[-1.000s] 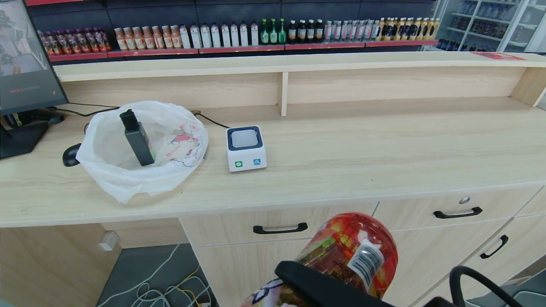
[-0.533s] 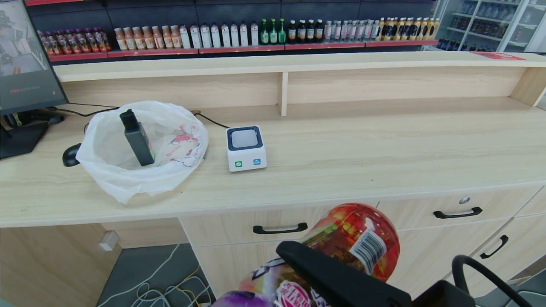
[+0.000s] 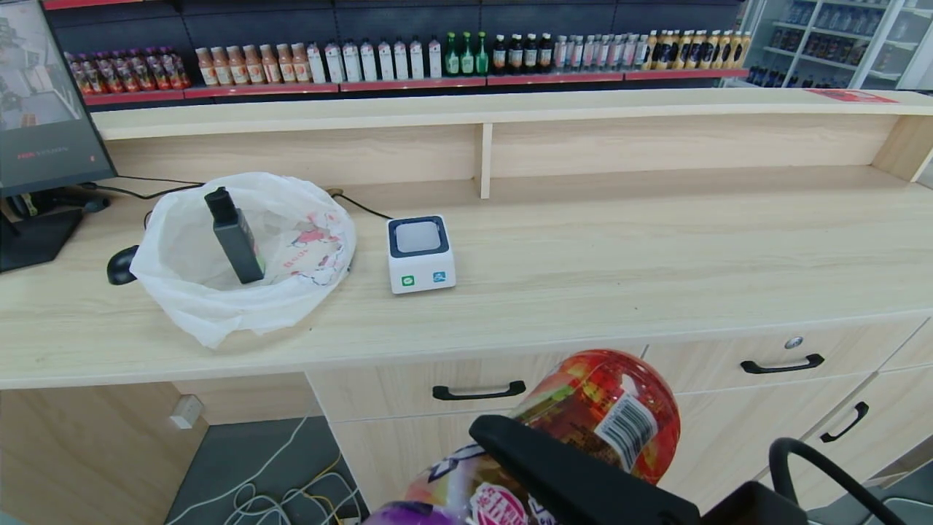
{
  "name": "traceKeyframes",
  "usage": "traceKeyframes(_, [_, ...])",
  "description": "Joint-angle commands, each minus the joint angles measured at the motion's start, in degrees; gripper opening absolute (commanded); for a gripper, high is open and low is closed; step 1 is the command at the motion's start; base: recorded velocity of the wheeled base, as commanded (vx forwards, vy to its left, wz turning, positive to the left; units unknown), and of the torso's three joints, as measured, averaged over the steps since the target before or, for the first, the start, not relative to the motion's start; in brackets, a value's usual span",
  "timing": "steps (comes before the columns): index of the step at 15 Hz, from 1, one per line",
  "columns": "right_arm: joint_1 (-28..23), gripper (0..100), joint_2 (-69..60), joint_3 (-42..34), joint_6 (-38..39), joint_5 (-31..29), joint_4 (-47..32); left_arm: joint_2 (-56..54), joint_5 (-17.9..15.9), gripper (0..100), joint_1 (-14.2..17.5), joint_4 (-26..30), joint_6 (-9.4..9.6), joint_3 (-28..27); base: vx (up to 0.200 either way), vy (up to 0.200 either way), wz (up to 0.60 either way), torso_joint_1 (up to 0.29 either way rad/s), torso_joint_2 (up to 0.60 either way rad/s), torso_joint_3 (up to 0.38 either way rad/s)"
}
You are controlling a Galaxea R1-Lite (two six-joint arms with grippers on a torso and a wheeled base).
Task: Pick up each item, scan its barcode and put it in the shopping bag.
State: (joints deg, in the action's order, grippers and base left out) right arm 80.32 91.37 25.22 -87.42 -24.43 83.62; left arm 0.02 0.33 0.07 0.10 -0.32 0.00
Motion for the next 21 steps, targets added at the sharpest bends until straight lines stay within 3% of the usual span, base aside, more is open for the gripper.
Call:
traceKeyframes(1, [0.01, 0, 0.13, 0.09, 0.14, -0.09, 0.06, -0.02, 0.02, 100, 0.01, -0.01, -0.03, 0.0, 0.0, 0.0, 0.0, 0.0, 0.0, 0.0])
traceKeyframes(4, [-0.08, 0, 0.21, 0.09, 3.22, -0.27, 0.23, -0.02, 0.02, 100, 0.01, -0.01, -0.03, 0.0, 0.0, 0.0, 0.0, 0.0, 0.0, 0.0])
traceKeyframes(7, [-1.22, 0, 0.48, 0.09, 11.31, -0.27, 1.55, -0.02, 0.02, 100, 0.01, -0.01, -0.03, 0.0, 0.0, 0.0, 0.0, 0.0, 0.0, 0.0])
traceKeyframes(12, [-8.61, 0, 1.71, -0.7, 29.76, 0.17, 6.38, -0.02, 0.02, 100, 0.01, -0.01, -0.03, 0.0, 0.0, 0.0, 0.0, 0.0, 0.0, 0.0])
traceKeyframes(17, [-11.86, 0, 1.71, -1.67, 56.39, 0.08, 6.38, -0.02, 0.02, 100, 0.01, -0.01, -0.03, 0.0, 0.0, 0.0, 0.0, 0.0, 0.0, 0.0])
traceKeyframes(21, [-14.41, 0, 0.92, -2.28, 72.13, 0.08, 6.38, -0.02, 0.02, 100, 0.01, -0.01, -0.03, 0.0, 0.0, 0.0, 0.0, 0.0, 0.0, 0.0])
